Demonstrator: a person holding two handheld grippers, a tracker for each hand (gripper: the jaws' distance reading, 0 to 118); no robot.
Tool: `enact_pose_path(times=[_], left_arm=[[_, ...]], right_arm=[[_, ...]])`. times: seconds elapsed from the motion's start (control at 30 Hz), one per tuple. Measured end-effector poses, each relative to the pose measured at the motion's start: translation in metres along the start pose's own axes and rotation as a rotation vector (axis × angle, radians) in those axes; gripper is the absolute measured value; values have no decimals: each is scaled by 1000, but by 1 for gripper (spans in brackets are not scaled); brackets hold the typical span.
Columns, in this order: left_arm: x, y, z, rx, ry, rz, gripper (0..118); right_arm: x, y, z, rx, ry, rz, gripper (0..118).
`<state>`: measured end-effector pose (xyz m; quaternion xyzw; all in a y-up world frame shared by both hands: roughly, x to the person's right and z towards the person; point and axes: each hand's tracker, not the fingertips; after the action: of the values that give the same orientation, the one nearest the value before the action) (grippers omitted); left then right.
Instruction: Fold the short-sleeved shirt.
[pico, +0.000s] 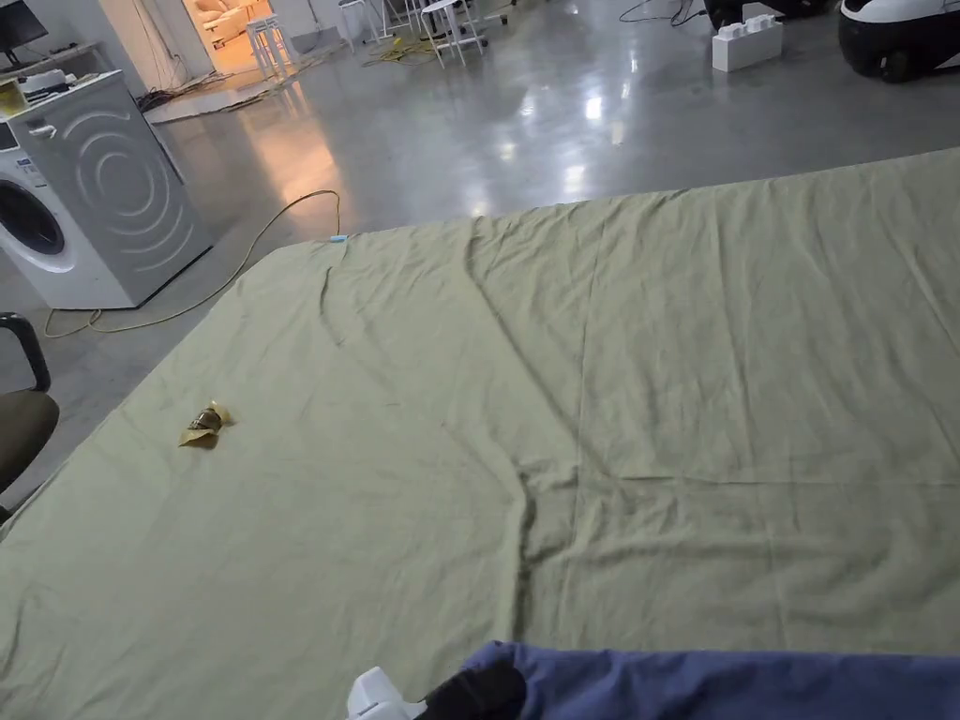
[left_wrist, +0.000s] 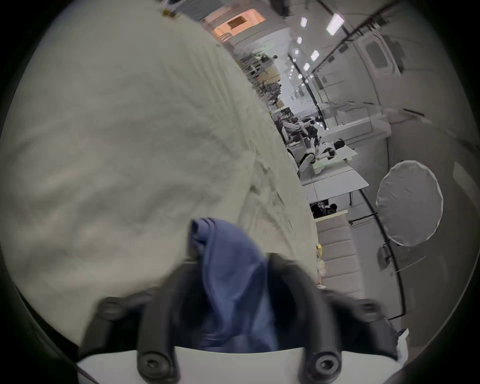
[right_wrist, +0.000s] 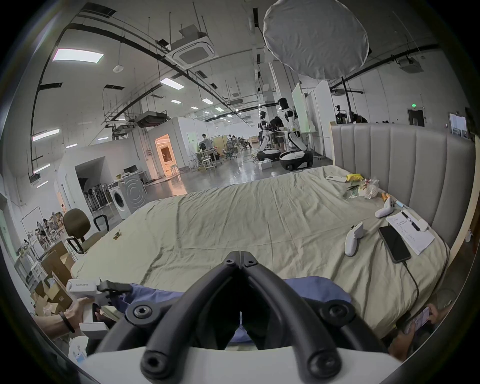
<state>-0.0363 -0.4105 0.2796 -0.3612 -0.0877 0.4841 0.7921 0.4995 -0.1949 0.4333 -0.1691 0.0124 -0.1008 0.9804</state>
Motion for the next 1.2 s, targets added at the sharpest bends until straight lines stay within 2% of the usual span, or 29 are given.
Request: enact_pose_path(times=[0.03,0.07,0.17,0.37,0.4,0.53,0.6,0.67,0.7,0.73,0.83,0.97,1.07,1.1,1.13,1.17,1.2], left_arm=[[-1,-5,-1,18,21,-21,19],[-3,-6,-1,22,14,-19,18],[0,-5,12,124,-44,104,13],[35,38,58,210,-43,27,12],[42,51,69,238,-26,5,12],[71,83,108,276,152,-252,12],[94,69,110,286,170,-342,12],[120,38,96,285,164,-418,12],[130,25,85,270,191,-501,12],[139,6,68,213,177,-532,12],[153,-49,3,116,90,-577,12],[154,-111,-74,-42,126,-633,12],[159,-131,-97,-88,138,-643,13],[160,-132,-101,-112,123,-635,19],[162,-132,-102,-137,90,-638,33],[164,-129,-99,-162,33,-634,52],[168,-123,-88,-157,-13,-636,77]], right_arm=[[0,-1,-1,-8,1,3,0],[-1,-1,-2,-16,-3,9,0],[10,-3,-2,-32,-4,44,0],[11,-4,-2,-48,-6,23,0],[12,-5,-2,-48,-6,19,0],[13,-11,-3,-54,-1,-4,0],[13,-14,-5,-62,4,-19,0],[17,-18,-6,-64,5,-35,0],[16,-19,-5,-65,6,-41,0],[16,-19,-4,-66,10,-45,0],[11,-12,6,-58,10,-34,0],[17,-19,24,-52,-24,-12,0],[24,-25,35,-50,-80,-2,0],[29,-27,36,-55,-82,-20,0],[35,-30,35,-65,-84,-56,0],[39,-34,34,-75,-89,-89,0],[42,-36,33,-81,-93,-116,0]])
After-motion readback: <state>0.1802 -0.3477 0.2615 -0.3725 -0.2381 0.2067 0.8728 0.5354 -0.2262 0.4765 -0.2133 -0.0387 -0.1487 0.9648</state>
